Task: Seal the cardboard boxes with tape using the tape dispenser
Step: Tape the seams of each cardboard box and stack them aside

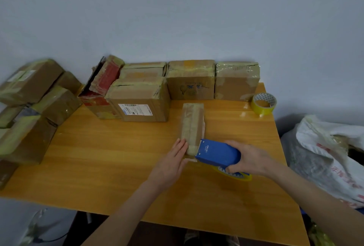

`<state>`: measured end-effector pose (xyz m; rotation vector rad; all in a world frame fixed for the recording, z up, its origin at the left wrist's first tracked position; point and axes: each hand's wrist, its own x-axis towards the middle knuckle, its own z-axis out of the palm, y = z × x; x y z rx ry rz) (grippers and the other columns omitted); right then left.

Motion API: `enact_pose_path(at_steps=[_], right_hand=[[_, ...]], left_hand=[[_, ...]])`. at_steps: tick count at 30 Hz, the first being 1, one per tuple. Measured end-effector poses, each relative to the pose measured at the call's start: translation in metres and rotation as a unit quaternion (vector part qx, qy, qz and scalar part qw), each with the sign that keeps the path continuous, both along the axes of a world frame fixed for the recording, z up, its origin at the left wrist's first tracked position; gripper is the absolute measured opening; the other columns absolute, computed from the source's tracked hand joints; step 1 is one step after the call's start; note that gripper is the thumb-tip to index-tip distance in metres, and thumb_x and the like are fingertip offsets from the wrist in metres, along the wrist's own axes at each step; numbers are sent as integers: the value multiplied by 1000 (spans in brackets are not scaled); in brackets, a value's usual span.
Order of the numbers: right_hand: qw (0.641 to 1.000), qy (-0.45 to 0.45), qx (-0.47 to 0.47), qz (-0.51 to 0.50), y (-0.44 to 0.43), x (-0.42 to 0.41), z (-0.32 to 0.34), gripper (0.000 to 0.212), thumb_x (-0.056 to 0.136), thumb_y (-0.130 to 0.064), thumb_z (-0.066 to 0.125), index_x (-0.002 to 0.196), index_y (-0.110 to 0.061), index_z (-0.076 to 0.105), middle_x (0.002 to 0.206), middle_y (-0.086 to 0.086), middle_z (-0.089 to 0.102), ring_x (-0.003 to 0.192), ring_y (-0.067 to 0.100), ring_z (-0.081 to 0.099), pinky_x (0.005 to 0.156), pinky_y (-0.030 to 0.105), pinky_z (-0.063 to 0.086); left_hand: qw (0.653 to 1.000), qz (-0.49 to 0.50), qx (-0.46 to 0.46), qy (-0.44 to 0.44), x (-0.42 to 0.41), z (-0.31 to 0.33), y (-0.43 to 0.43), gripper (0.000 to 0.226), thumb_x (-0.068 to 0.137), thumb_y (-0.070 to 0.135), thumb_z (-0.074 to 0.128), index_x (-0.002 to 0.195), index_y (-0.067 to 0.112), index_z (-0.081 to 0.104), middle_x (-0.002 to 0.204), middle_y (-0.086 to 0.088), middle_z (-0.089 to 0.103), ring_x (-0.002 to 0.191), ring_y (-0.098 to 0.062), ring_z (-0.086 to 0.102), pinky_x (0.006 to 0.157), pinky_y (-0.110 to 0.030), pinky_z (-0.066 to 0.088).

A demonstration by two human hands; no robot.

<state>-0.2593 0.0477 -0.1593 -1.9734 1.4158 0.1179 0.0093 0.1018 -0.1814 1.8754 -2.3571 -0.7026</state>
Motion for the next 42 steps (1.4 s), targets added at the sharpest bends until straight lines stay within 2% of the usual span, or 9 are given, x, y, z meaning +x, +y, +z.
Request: enact_pose_path(at_steps=[5,11,17,22,26,31,34,39,42], right_hand=[[1000,-3,12,-16,3,-9,-3,83,75,-47,73,144,-40,29,112,-11,54,94,13,56,68,25,47],[1000,-18,14,4,5,-18,1,78,76,-45,74,141,-44,29,118,-11,55,98,12,56,78,32,53],[1000,7,-13,25,7,-29,7,76,76,-46,73,140,-41,32,113,-13,56,94,9,57,73,28,50],[1000,6,-13,15,11,-34,3,90,77,-52,71,147,-49,15,117,-15,53,93,9,55,73,26,50],[999,4,-27,36,14,-24,2,95,70,-68,69,145,-53,12,124,-17,51,103,11,54,80,28,50],[999,-23,-31,27,9,-27,5,84,76,-53,71,142,-53,20,118,-14,55,96,10,56,68,22,46],[1000,-6,-16,18,11,-47,8,85,76,-52,72,143,-51,20,119,-14,55,98,9,56,74,24,48],[995,87,-37,43,9,-46,13,83,76,-58,66,145,-49,21,110,-15,58,98,11,57,77,29,51],[989,118,-48,77,1,-21,6,80,76,-60,61,145,-47,23,101,-11,59,93,16,58,70,29,47]], left_hand=[[988,-87,-71,-103,-9,-8,-4,66,94,55,-3,151,23,-2,156,5,-14,144,-12,-20,118,-32,-14],[987,-82,-49,-127,-2,-15,-1,70,88,60,-13,148,23,-14,157,4,-19,143,-10,-24,121,-35,-7],[993,-48,-62,-87,-34,6,-8,74,90,54,-3,152,17,10,160,1,-2,147,-11,-9,118,-28,-9],[983,-114,-100,-100,-31,-5,-12,72,84,59,-21,148,29,-6,158,6,-9,144,-15,-19,115,-32,-17],[981,-105,-118,-117,-9,-23,-11,63,97,58,-6,152,28,1,160,0,5,148,-23,0,117,-45,0],[981,-109,-123,-100,3,-29,-13,56,100,54,4,151,29,2,159,1,14,147,-20,11,116,-47,9],[979,-110,-130,-110,3,-29,-14,56,101,52,6,151,26,10,158,-1,21,145,-22,19,114,-47,17],[978,-107,-144,-104,1,-35,-14,57,100,50,19,151,27,10,159,-1,20,146,-20,16,116,-45,17],[979,-112,-140,-94,2,-38,-14,56,101,52,13,152,32,1,160,0,16,147,-18,9,118,-43,12]])
